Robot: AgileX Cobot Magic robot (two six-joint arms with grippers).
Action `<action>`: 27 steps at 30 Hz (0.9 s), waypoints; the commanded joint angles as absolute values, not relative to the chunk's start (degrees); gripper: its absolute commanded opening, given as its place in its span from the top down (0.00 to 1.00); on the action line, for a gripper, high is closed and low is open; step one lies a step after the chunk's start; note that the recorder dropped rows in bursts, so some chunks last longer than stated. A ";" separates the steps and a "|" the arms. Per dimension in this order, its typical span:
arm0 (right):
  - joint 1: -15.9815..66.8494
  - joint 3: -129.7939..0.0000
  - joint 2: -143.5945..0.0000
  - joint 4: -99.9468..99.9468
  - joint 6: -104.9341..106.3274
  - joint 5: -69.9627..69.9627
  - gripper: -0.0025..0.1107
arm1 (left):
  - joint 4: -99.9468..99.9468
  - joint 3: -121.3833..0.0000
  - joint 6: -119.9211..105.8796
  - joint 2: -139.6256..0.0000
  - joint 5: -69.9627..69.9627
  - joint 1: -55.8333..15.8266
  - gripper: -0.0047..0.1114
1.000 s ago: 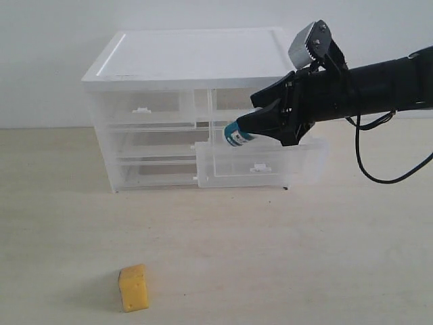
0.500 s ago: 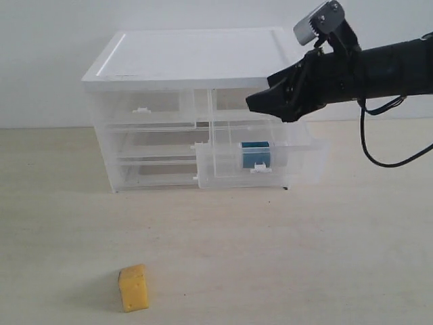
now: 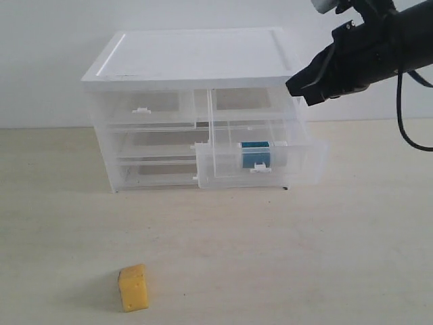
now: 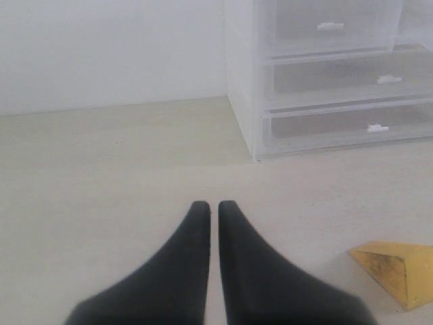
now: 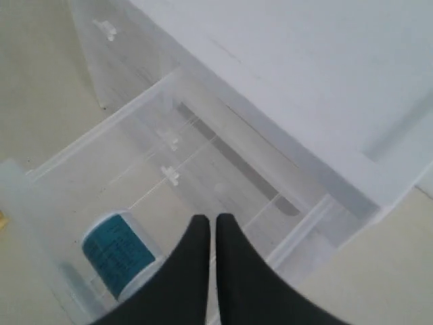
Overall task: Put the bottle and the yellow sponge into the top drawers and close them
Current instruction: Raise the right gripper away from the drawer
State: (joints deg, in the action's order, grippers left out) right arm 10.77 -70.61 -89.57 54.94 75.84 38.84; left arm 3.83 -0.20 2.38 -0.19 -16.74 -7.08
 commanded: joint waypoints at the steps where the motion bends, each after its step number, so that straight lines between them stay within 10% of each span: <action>1: 15.38 -66.12 -83.38 46.62 65.85 28.66 0.98 | 3.42 0.00 2.74 0.00 -16.80 -7.36 0.92; 19: 42.82 -35.60 -72.62 47.36 52.59 -28.31 0.98 | 3.42 0.00 2.74 0.00 -16.80 -7.36 0.92; 27: 49.12 -27.85 -72.62 44.44 53.61 -29.58 0.98 | 3.42 0.00 2.74 0.00 -16.80 -7.36 0.92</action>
